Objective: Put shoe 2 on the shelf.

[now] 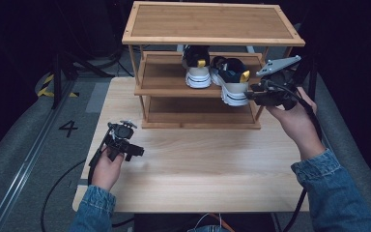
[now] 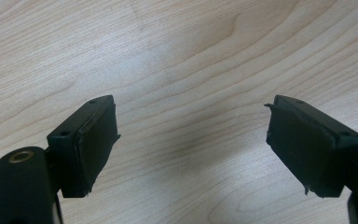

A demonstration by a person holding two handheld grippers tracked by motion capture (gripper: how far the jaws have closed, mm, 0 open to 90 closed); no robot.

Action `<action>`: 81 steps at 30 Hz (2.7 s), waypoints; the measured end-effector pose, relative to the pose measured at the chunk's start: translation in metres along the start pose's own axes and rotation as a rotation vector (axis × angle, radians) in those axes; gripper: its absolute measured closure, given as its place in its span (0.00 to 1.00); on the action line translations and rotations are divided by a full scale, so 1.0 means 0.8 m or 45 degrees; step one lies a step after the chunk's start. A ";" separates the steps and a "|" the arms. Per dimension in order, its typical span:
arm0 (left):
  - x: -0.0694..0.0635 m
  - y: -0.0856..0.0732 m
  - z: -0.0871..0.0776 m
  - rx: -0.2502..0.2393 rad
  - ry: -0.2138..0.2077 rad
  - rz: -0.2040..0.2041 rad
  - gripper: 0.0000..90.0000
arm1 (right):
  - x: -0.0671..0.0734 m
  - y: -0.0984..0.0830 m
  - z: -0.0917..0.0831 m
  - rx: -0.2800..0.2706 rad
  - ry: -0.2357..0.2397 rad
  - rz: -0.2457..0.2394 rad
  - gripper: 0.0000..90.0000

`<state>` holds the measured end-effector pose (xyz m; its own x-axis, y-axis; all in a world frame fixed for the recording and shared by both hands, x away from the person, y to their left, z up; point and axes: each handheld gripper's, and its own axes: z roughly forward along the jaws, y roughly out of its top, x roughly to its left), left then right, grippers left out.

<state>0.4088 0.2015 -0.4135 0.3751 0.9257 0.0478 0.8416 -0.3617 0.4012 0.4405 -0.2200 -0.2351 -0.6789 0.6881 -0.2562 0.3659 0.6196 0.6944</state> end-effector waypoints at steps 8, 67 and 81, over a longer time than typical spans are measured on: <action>0.005 -0.007 -0.004 0.000 0.016 -0.013 0.18 | 0.005 0.000 0.018 0.013 0.010 -0.003 0.77; 0.016 -0.041 -0.010 0.028 0.035 -0.058 0.18 | -0.009 0.033 0.113 -0.138 -0.172 0.093 0.73; 0.016 -0.040 -0.008 0.031 0.038 -0.051 0.18 | -0.013 0.032 0.114 -0.148 -0.105 0.136 0.74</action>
<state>0.3843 0.2256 -0.4200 0.3294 0.9423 0.0592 0.8650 -0.3263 0.3813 0.5147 -0.1766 -0.2757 -0.5837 0.7792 -0.2281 0.3535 0.4968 0.7926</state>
